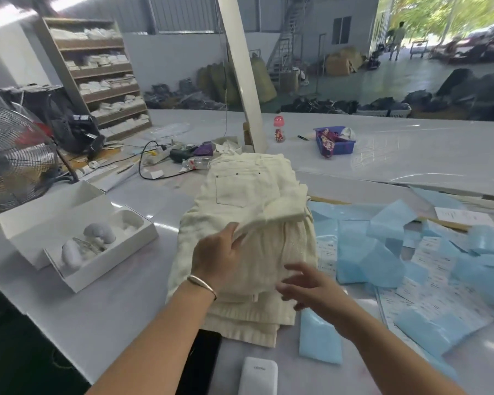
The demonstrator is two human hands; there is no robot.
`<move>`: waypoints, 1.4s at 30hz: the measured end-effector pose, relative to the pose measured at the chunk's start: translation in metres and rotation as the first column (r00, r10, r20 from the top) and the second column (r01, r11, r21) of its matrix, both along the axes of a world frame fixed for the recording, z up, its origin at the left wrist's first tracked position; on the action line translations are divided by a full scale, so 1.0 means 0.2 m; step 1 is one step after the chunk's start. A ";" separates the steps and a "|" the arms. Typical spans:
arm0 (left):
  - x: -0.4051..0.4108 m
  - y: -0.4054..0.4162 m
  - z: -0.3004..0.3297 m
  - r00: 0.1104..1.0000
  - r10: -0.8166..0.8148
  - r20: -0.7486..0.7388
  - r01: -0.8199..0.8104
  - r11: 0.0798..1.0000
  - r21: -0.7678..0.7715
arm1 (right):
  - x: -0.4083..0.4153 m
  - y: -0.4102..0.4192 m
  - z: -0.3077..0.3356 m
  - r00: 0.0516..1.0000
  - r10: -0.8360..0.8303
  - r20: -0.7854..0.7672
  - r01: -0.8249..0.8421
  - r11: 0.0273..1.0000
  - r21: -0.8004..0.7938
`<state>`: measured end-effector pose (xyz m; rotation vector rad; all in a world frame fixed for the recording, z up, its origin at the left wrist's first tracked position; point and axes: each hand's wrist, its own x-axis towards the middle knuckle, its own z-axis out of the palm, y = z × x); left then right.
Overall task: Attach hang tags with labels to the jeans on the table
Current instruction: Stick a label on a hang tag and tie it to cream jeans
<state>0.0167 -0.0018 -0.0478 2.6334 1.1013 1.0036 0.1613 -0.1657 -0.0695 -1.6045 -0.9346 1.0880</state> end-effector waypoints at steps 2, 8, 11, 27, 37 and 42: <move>0.05 -0.10 0.10 0.998 -0.061 -0.021 0.063 0.994 0.085 | -0.06 0.06 0.07 0.975 0.016 -0.223 0.014 0.991 0.134; 0.12 -0.38 0.07 0.896 -0.435 -0.093 0.439 0.898 0.031 | -0.05 0.22 0.21 0.736 -0.526 -0.426 0.605 0.794 0.063; 0.05 -0.29 0.03 0.940 -0.266 0.215 0.329 0.876 -0.353 | 0.06 0.16 0.29 0.736 -0.550 -0.395 0.645 0.747 0.161; 0.62 -0.65 0.31 0.988 -0.153 0.020 0.155 0.980 -0.124 | 0.47 -0.85 1.03 0.610 -0.384 0.693 0.056 0.893 0.446; 1.02 -1.29 0.47 0.781 -0.590 0.204 0.619 0.690 -0.377 | 0.79 -1.68 1.00 0.697 -0.524 0.489 0.146 0.772 0.619; 1.07 -1.64 0.52 0.786 -0.545 0.293 0.617 0.663 -0.423 | 0.94 -2.07 0.96 0.751 -0.630 0.195 0.359 0.639 0.680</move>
